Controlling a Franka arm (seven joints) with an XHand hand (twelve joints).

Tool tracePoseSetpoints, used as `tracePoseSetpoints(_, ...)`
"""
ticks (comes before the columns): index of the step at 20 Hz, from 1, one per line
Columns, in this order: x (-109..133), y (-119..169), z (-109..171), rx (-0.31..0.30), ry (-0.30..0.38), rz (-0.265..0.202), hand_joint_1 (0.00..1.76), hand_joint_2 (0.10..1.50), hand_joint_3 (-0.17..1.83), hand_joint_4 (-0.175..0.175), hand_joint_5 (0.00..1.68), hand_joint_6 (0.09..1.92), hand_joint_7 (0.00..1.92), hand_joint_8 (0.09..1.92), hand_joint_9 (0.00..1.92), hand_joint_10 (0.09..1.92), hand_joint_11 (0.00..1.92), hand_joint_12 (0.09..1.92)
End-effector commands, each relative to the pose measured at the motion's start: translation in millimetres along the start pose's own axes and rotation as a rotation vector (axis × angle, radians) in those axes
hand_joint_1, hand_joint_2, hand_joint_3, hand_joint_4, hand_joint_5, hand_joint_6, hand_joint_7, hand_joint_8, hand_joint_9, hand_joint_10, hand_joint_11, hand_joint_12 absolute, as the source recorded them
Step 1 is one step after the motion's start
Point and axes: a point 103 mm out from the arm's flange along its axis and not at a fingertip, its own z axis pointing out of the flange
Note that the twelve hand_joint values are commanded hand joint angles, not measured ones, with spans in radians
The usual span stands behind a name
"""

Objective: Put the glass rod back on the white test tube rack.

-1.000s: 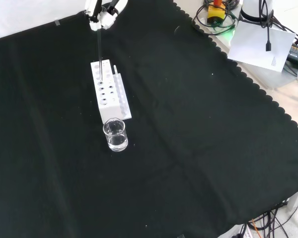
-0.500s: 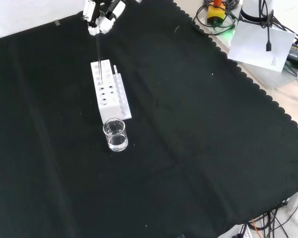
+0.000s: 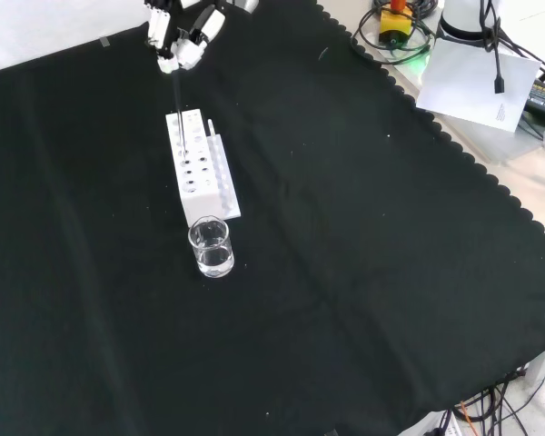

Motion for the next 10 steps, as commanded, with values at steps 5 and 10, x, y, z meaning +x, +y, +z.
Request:
tracePoseSetpoints(5,-13.2,-0.5,13.0,0.015,0.01,0.025,1.28,1.11,0.0,-0.175,1.04,0.6,0.99,1.32,1.61,0.95,1.65,0.9)
tracePoseSetpoints(10,-4.9,2.7,0.5,0.0,-0.002,0.013,1.28,1.11,0.0,-0.175,1.04,0.6,0.99,1.32,1.61,0.95,1.65,0.9)
